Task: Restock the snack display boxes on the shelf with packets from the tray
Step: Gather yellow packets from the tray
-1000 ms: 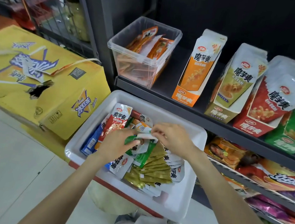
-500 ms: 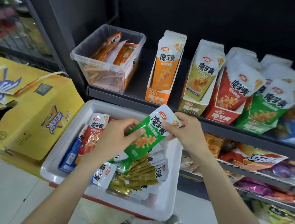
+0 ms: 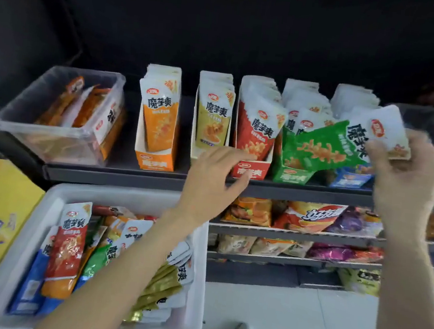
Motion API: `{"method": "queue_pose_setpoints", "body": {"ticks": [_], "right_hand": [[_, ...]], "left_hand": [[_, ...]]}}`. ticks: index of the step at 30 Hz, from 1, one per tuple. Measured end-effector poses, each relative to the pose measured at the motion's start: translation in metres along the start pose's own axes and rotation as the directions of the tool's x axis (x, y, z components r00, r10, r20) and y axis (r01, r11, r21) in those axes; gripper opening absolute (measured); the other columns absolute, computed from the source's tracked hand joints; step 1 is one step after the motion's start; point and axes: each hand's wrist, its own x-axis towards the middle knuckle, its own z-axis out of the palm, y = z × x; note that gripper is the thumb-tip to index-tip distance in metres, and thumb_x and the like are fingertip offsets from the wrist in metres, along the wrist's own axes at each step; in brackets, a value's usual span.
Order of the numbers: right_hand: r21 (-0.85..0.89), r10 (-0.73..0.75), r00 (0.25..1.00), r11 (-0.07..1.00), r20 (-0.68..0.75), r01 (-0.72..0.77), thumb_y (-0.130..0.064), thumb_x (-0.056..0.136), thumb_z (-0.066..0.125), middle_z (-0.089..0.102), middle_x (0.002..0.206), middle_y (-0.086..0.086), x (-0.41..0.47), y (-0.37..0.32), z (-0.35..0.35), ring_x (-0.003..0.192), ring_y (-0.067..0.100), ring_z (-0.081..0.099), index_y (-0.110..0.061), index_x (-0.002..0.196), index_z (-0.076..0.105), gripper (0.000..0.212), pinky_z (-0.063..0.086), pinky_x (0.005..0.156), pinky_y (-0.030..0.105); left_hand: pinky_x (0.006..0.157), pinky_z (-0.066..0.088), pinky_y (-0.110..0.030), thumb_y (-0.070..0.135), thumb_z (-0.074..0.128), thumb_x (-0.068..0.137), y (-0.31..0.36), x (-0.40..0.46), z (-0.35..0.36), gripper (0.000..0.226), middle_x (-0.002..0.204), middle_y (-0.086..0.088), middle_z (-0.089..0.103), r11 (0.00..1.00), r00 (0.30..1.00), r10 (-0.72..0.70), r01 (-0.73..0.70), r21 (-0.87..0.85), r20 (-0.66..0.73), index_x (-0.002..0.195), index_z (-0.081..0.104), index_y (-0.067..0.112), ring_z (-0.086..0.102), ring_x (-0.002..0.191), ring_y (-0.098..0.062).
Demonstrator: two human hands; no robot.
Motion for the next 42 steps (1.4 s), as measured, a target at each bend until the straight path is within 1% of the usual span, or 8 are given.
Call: {"method": "queue_pose_setpoints", "body": {"ticks": [3,12,15,21,28,34,38,42], "right_hand": [[-0.242,-0.133,0.978,0.956,0.158,0.169,-0.032,0.09,0.062,0.067,0.086,0.015,0.034,0.007,0.003,0.073,0.03,0.061,-0.01,0.111,0.062,0.03,0.047,0.072,0.041],[-0.465,-0.173,0.816,0.748,0.552,0.474,-0.023,0.089,0.064,0.065,0.1,0.009,0.095,-0.001,0.075,0.097,0.035,0.057,-0.018,0.123,0.05,0.037,0.035,0.064,0.033],[-0.499,-0.141,0.808,0.722,0.572,0.479,-0.023,0.088,0.065,0.064,0.106,0.015,0.097,0.006,0.094,0.099,0.038,0.058,-0.014,0.122,0.049,0.039,0.039,0.07,0.037],[-0.469,-0.18,0.885,0.793,0.43,0.389,-0.024,0.089,0.065,0.055,0.077,0.009,0.094,0.015,0.096,0.079,0.033,0.059,-0.007,0.118,0.049,0.037,0.034,0.063,0.032],[-0.603,-0.19,0.854,0.635,0.484,0.483,-0.031,0.091,0.061,0.052,0.116,0.015,0.069,0.018,0.087,0.075,0.035,0.06,-0.007,0.124,0.051,0.042,0.037,0.057,0.033],[-0.186,-0.43,0.899,0.88,0.078,0.437,-0.024,0.09,0.063,0.057,0.088,0.002,0.007,0.011,0.058,0.052,0.006,0.042,-0.009,0.103,0.067,0.02,0.033,0.05,0.01],[0.115,-0.206,0.929,0.977,0.306,0.179,-0.026,0.092,0.061,0.059,0.085,-0.01,-0.069,-0.011,0.078,0.067,0.0,0.053,-0.015,0.104,0.067,0.017,0.041,0.059,0.008],[0.184,-0.207,0.718,0.977,0.664,0.111,-0.023,0.092,0.059,0.067,0.098,-0.008,-0.127,-0.025,0.124,0.085,0.003,0.061,-0.019,0.105,0.066,0.016,0.052,0.071,0.022]], "left_hand": [[0.094,0.038,-0.033,0.029,0.057,0.088,0.009,0.022,0.041,0.03,0.115,0.005,0.065,0.978,0.987,0.128,-0.142,0.154,0.096,0.116,0.065,0.019,0.053,0.11,-0.017],[0.083,0.041,-0.038,0.04,0.061,0.085,0.028,0.053,0.114,0.042,0.107,0.002,0.069,0.83,0.947,0.179,-0.291,0.476,0.267,0.118,0.064,0.015,0.055,0.106,-0.023],[0.082,0.042,-0.038,0.037,0.063,0.083,0.025,0.051,0.115,0.037,0.103,0.002,0.069,0.846,0.955,0.183,-0.275,0.457,0.235,0.113,0.066,0.016,0.056,0.102,-0.023],[0.082,0.044,-0.037,0.031,0.068,0.079,0.013,0.05,0.11,0.035,0.106,0.002,0.067,0.859,0.955,0.195,-0.276,0.432,0.223,0.11,0.067,0.016,0.057,0.103,-0.023],[0.084,0.044,-0.038,0.025,0.067,0.081,0.015,0.047,0.107,0.03,0.107,0.001,0.067,0.898,0.952,0.226,-0.285,0.336,0.206,0.109,0.067,0.015,0.056,0.103,-0.024],[0.088,0.042,-0.031,0.025,0.057,0.089,0.02,0.022,0.059,0.025,0.105,0.003,0.068,0.99,0.988,0.139,-0.138,0.021,-0.072,0.109,0.067,0.014,0.058,0.1,-0.014],[0.073,0.044,-0.027,0.018,0.052,0.09,0.0,-0.03,0.008,0.021,0.086,0.005,0.065,0.998,0.928,0.007,-0.032,-0.061,-0.373,0.09,0.068,0.006,0.058,0.079,-0.009],[0.067,0.045,-0.022,0.024,0.047,0.092,-0.037,-0.095,-0.041,0.023,0.083,0.008,0.061,0.973,0.893,-0.228,0.226,-0.051,-0.388,0.093,0.065,0.01,0.056,0.072,-0.006]]}}
